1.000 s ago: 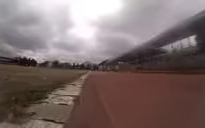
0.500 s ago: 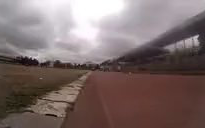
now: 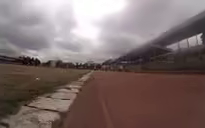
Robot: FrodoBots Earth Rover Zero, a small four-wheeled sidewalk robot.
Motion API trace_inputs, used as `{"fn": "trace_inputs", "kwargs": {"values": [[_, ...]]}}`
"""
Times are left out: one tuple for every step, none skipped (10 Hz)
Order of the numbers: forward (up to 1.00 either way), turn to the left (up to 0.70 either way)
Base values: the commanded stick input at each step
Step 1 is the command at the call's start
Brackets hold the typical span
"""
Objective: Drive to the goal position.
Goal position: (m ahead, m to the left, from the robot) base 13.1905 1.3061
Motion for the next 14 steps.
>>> {"fn": "trace_inputs", "kwargs": {"values": [[1.00,0.00],[1.00,0.00],[1.00,0.00],[1.00,0.00],[1.00,0.00],[1.00,0.00],[1.00,0.00],[1.00,0.00],[1.00,0.00],[1.00,0.05],[1.00,0.19],[1.00,0.21],[1.00,0.06],[1.00,0.00]]}}
